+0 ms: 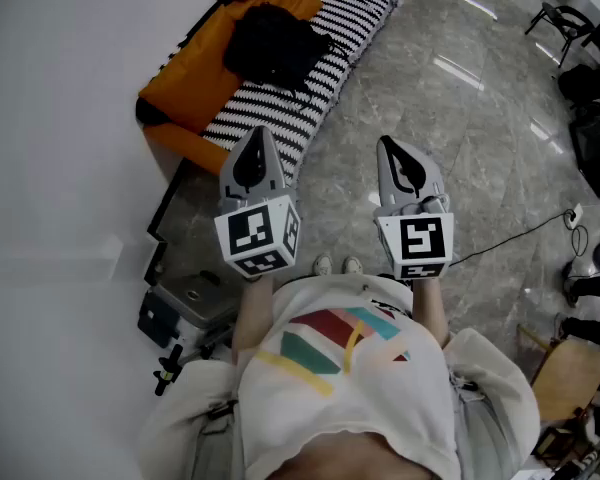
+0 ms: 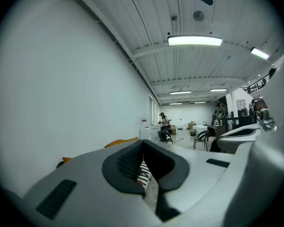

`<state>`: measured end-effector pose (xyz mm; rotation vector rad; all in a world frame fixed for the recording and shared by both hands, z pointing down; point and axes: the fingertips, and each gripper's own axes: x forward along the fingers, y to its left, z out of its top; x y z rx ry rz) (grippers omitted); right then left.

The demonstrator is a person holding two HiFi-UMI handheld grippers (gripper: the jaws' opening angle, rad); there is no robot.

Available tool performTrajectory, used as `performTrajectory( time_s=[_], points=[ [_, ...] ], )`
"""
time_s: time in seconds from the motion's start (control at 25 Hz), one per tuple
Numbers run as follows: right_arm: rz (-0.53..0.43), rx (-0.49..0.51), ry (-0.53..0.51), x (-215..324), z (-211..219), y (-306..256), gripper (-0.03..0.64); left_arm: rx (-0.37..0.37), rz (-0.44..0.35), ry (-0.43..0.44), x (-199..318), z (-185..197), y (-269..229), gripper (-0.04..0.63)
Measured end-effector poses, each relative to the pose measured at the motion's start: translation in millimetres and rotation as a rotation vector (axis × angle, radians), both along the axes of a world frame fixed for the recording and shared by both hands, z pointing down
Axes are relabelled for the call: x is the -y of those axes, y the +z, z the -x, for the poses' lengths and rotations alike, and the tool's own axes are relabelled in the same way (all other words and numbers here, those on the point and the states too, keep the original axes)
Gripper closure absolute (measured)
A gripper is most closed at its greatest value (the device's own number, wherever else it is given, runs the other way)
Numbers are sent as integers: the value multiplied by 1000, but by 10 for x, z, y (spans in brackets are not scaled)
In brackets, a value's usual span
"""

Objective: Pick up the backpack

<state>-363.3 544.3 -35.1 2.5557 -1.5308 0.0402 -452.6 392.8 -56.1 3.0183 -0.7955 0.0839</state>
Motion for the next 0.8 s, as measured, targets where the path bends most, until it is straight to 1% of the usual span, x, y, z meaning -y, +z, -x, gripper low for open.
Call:
performTrajectory(
  time_s=[0.24,0.4,0.48,0.64,0.8],
  points=[
    [-8,4,2,-50,-43,-22,615,-20,-7,-15,2,30,-87,580],
    [-3,11,5,-93,-67,-6,615,-23,-3,-7,-37,1,-100,580],
    [-12,17,8,-121,-98,-6,615,-26,-1,0,-57,-42,-105,580],
    [-61,38,13,-238,-188,-44,614,-39,8,21,-140,-168,-118,580],
    [-49,24,38,-380,-336,-36,614,-45,6,46,-280,-341,-124,580]
  ],
)
